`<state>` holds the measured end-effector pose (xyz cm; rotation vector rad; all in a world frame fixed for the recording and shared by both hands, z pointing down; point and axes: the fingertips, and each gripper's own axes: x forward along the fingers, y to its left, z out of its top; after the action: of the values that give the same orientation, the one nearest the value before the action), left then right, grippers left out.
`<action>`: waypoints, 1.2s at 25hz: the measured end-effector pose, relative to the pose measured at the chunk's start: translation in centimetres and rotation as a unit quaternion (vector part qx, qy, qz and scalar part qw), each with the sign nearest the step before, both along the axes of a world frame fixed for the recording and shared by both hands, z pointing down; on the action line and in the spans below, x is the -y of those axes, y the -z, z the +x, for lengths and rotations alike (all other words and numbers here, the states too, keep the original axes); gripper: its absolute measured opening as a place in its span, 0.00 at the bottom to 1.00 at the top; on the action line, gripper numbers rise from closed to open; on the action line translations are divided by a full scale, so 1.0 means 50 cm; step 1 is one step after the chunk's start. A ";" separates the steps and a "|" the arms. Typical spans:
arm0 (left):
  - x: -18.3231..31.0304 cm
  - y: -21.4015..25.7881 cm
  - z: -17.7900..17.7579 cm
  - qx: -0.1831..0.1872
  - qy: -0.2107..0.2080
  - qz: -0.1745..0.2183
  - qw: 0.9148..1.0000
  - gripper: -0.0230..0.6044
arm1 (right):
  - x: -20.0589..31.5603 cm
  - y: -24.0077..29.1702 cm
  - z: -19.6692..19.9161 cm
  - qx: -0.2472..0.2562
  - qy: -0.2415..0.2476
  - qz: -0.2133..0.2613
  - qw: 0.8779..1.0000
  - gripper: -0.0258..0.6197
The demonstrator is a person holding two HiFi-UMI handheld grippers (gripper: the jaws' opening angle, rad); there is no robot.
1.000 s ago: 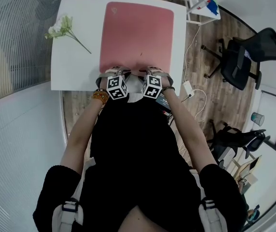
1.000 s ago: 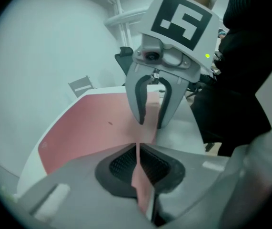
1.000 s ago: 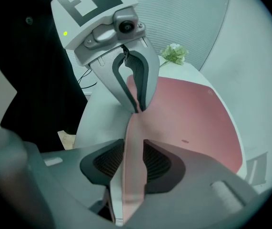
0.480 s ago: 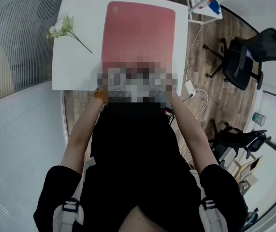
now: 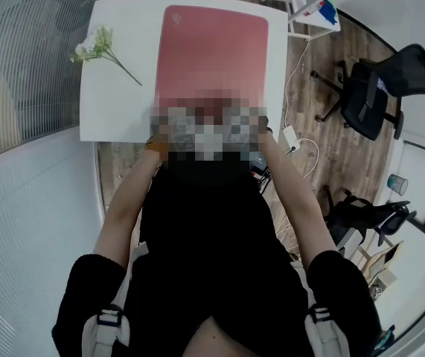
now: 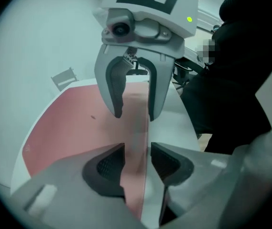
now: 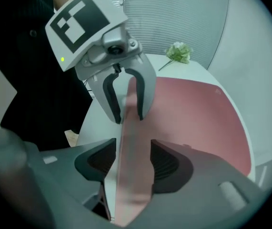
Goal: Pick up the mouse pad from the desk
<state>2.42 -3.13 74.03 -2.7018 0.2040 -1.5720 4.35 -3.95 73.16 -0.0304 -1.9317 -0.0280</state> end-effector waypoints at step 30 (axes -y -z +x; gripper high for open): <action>0.013 0.020 -0.001 -0.016 0.027 0.038 0.999 0.24 | 0.024 0.003 -0.006 0.015 -0.045 0.075 0.996 0.10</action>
<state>2.39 -3.78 73.04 -2.6857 0.3335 -1.5032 4.07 -5.15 73.00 0.1577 -1.9531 -0.1141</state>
